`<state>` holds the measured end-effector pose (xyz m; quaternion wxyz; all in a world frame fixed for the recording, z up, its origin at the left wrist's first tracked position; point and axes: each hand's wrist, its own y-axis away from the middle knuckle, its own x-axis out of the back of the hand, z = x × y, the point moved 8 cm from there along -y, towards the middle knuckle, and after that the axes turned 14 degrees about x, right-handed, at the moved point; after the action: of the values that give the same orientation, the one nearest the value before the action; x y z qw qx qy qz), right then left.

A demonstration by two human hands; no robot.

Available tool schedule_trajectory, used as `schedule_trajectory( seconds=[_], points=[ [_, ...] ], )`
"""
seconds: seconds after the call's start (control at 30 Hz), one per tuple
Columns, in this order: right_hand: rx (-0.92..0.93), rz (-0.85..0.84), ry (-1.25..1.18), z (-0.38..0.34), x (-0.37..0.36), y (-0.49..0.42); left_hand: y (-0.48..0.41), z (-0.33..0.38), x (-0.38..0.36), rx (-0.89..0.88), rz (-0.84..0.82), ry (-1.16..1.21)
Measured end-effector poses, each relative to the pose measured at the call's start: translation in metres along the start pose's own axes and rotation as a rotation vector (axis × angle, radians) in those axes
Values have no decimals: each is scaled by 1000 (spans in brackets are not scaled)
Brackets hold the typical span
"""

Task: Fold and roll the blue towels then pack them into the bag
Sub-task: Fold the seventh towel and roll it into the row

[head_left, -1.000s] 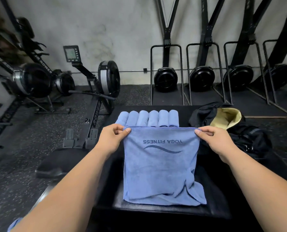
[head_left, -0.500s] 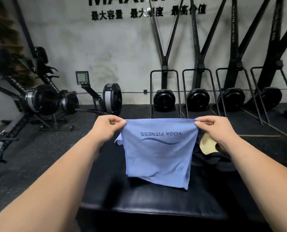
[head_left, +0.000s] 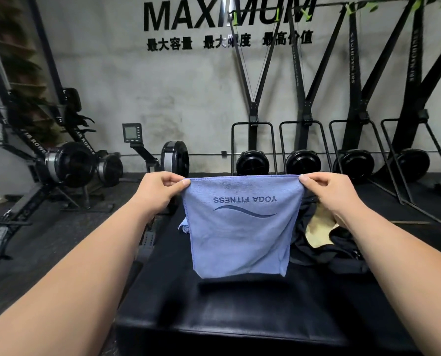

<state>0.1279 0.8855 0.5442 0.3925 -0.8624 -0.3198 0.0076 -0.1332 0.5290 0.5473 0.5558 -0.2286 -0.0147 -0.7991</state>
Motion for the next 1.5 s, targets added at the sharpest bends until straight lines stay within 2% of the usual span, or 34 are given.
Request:
schedule_trajectory(
  seconds=[0.27,0.37,0.47,0.5,0.57,0.67,0.73,0.83,0.9,1.0,1.07,1.2,1.33,1.4,1.5],
  points=[
    [-27,5,56,0,-7,-2,2,-1,2,-4,11,-45],
    [69,17,254,-2,-3,-7,4,7,11,-95,145,-74],
    [209,-193,561,-12,-25,-7,7,14,-3,-183,120,-287],
    [239,-191,589,-13,-28,-8,7,13,-7,-197,104,-307],
    [235,-84,557,-14,-20,-12,4,11,-3,-182,158,-251],
    [188,-146,609,-6,-24,-16,-2,3,-2,-110,134,-221],
    [170,-68,565,-8,-15,-17,-2,-3,-2,-86,127,-168],
    [128,-110,571,-3,-13,-17,-2,-6,-5,-38,98,-196],
    [121,-61,536,-6,-7,-16,-1,-7,-5,-29,85,-167],
    [132,-62,466,-13,-8,-14,1,-4,-5,-11,44,-40],
    [143,-43,391,-16,-5,-14,1,-4,-4,33,-40,102],
    [2,-32,32,-22,0,-16,8,4,-6,142,-290,379],
    [-110,-88,-408,-34,-5,-19,20,26,-7,129,-488,530],
    [-157,-95,-476,-30,-9,-19,19,28,-8,136,-494,555],
    [-238,-151,-335,7,-24,-9,7,-5,-18,221,-374,402]
  ],
)
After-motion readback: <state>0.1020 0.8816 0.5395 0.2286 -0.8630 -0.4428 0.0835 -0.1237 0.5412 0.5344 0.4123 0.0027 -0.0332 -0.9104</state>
